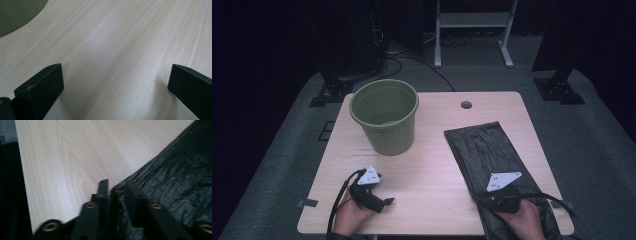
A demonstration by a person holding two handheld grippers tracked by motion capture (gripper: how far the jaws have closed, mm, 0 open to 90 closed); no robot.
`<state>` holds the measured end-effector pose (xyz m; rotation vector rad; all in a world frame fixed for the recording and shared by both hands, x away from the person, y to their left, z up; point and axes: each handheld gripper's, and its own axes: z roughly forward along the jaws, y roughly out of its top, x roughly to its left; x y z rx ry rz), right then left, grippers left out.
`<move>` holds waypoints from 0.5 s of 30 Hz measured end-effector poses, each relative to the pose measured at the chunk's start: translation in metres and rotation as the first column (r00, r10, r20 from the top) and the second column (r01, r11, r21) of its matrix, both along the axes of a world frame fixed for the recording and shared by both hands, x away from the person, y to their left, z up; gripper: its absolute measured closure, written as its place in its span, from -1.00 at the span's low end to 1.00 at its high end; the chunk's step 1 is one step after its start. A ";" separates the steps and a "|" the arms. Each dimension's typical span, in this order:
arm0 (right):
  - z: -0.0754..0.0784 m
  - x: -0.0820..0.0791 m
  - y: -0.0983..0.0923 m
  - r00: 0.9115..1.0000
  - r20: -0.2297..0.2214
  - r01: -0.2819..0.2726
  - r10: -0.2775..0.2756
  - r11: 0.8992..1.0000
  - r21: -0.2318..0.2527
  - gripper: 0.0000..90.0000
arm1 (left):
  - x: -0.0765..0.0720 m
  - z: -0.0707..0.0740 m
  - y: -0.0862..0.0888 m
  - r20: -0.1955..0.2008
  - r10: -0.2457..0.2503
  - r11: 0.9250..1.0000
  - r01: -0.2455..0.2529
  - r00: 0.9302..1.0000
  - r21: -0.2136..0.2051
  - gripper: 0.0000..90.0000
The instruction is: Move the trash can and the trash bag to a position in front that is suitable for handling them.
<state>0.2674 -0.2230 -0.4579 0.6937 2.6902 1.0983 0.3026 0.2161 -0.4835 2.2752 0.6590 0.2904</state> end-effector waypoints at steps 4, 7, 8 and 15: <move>0.010 0.005 -0.011 0.997 0.031 0.071 -0.072 0.997 0.030 0.04 | 0.000 0.000 0.000 0.000 0.000 1.000 0.000 1.000 0.000 -1.00; 0.012 0.020 -0.018 0.978 0.086 0.187 -0.187 0.982 0.015 -0.47 | 0.000 0.000 0.000 0.000 0.000 1.000 0.000 1.000 0.001 -1.00; 0.012 0.020 -0.018 0.978 0.086 0.187 -0.187 0.982 0.015 -0.47 | 0.000 0.000 0.000 0.000 0.000 1.000 0.000 1.000 0.000 -1.00; -0.003 0.045 -0.036 0.941 0.121 0.313 -0.315 0.949 0.031 -0.81 | 0.000 0.000 0.000 0.000 0.000 1.000 0.000 1.000 0.000 -1.00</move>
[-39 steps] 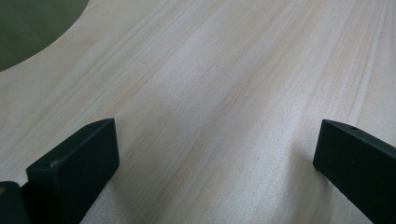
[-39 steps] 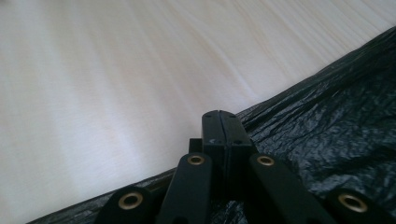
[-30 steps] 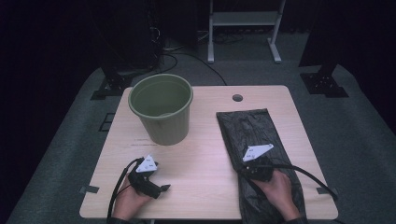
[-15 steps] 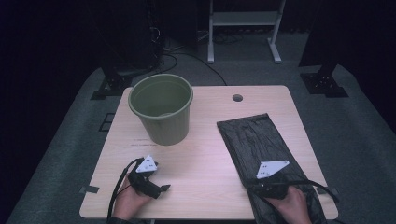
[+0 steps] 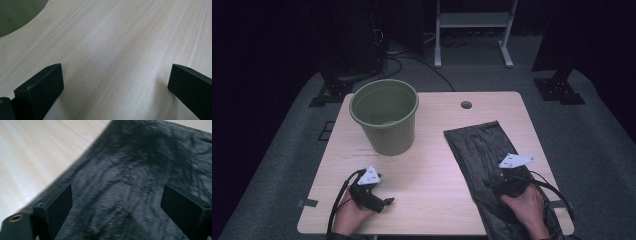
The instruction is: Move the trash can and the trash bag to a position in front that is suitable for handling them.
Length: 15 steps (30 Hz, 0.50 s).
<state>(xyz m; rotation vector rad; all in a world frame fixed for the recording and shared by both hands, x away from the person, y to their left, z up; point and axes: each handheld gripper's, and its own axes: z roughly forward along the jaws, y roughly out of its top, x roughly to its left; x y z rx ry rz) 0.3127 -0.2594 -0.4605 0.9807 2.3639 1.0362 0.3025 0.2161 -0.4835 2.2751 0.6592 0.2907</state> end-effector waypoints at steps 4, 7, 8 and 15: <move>-0.010 0.009 -0.012 0.999 -0.008 0.044 -0.045 0.999 -0.016 -1.00 | 0.000 0.000 0.000 0.000 0.000 1.000 0.000 1.000 0.000 -1.00; -0.014 0.011 -0.017 0.999 -0.006 0.054 -0.054 0.998 -0.024 -1.00 | 0.000 0.000 0.000 0.001 0.003 1.000 -0.003 1.000 0.001 -1.00; -0.017 0.011 -0.019 0.999 -0.004 0.054 -0.054 0.998 -0.022 -1.00 | 0.000 0.000 0.000 0.002 0.008 1.000 -0.008 1.000 0.000 -1.00; -0.024 0.014 -0.022 0.998 -0.034 0.050 -0.052 0.998 -0.040 -1.00 | -0.001 0.000 0.001 0.000 0.005 1.000 -0.005 1.000 -0.003 -1.00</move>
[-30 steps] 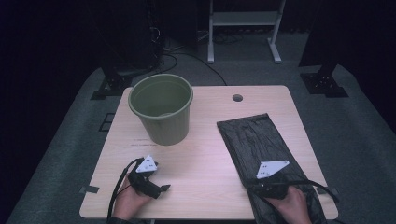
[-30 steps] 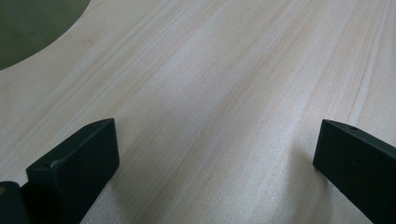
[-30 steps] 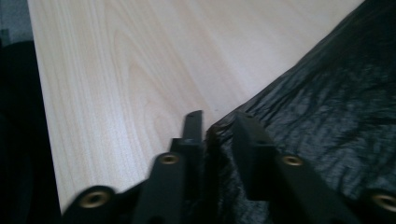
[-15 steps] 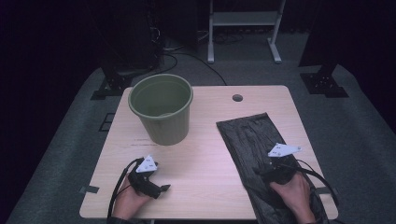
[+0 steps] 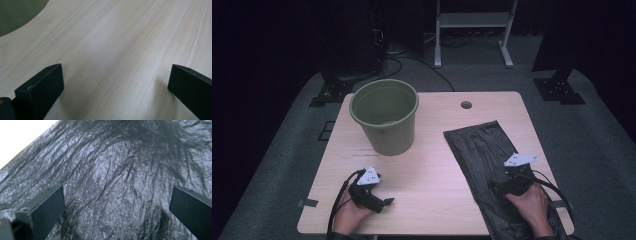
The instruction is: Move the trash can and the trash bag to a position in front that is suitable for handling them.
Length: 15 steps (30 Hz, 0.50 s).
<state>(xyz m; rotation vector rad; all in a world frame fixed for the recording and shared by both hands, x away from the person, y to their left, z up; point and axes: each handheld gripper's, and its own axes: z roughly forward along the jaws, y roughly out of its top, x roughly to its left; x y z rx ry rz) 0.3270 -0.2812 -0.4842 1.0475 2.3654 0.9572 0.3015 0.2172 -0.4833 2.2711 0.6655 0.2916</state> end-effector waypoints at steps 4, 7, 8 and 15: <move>-0.003 0.001 -0.001 1.000 -0.016 -0.008 0.009 1.000 0.028 -1.00 | 0.000 0.001 0.001 -0.004 0.000 1.000 0.000 1.000 0.005 -1.00; -0.003 0.004 -0.003 0.999 -0.050 -0.010 0.013 0.999 0.046 -1.00 | -0.002 0.006 0.003 -0.005 0.010 1.000 -0.010 1.000 -0.014 -1.00; -0.003 0.005 -0.003 0.998 -0.057 -0.010 0.013 0.999 0.049 -1.00 | -0.002 0.008 0.004 -0.002 0.014 1.000 -0.014 1.000 -0.021 -1.00; -0.003 0.005 -0.003 0.998 -0.058 -0.008 0.011 0.999 0.050 -1.00 | -0.004 0.024 0.009 0.000 0.025 0.998 -0.025 1.000 -0.062 -1.00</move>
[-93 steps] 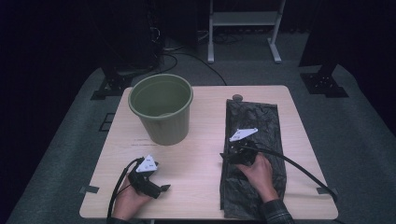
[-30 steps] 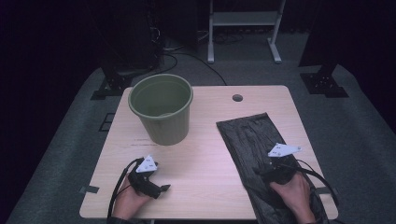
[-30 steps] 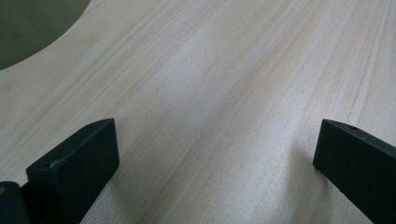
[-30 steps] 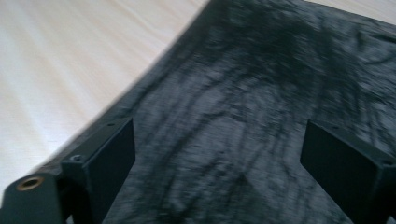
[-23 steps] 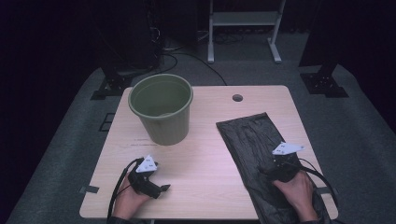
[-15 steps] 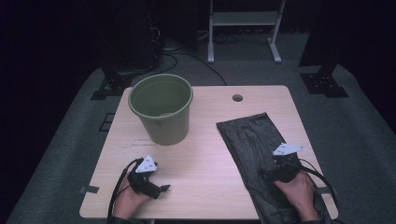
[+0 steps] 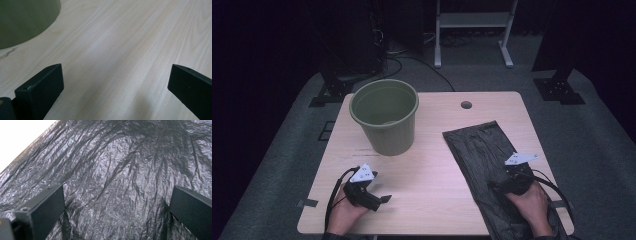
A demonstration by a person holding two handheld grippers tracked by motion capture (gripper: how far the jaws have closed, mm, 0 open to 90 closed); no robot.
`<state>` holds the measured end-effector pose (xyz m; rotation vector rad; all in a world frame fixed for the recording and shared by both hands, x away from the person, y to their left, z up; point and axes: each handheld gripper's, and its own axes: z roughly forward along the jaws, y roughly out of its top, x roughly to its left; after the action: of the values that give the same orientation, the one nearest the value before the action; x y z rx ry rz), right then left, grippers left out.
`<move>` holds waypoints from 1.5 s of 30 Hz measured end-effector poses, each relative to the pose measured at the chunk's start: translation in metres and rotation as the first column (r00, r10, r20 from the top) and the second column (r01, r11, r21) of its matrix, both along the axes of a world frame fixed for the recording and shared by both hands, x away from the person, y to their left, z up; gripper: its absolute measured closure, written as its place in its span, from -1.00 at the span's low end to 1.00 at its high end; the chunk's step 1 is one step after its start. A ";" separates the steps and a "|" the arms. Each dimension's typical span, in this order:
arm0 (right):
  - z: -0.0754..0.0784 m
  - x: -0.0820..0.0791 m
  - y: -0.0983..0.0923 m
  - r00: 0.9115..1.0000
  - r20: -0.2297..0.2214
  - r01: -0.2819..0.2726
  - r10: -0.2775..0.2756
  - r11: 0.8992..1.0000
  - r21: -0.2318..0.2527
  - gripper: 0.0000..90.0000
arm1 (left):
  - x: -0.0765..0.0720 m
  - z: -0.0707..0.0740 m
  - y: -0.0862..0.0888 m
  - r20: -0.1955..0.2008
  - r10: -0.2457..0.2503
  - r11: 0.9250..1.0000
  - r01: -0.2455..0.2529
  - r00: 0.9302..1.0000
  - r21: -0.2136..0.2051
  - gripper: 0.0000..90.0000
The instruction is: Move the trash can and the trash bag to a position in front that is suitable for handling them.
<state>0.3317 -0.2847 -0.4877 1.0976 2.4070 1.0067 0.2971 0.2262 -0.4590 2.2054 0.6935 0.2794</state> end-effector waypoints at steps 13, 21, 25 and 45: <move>0.000 0.000 0.000 1.000 0.000 0.000 0.000 1.000 0.000 -1.00 | -0.001 0.040 0.007 -0.005 0.004 0.998 -0.004 1.000 -0.055 -1.00; 0.000 0.000 0.000 1.000 0.000 0.000 0.000 1.000 0.000 -1.00 | 0.001 0.062 0.016 0.000 0.008 0.997 -0.008 1.000 -0.077 -1.00; 0.000 0.000 0.000 1.000 0.000 -0.001 0.001 1.000 0.001 -1.00 | 0.004 0.071 0.018 -0.004 0.014 0.997 -0.014 1.000 -0.078 -1.00; 0.000 0.000 0.000 1.000 0.001 0.000 0.000 1.000 0.001 -1.00 | 0.034 0.120 0.028 0.007 0.050 0.993 -0.049 0.999 -0.109 -1.00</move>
<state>0.3319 -0.2848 -0.4877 1.0969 2.4067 1.0079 0.3313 0.2544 -0.3391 2.0849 0.7413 0.2711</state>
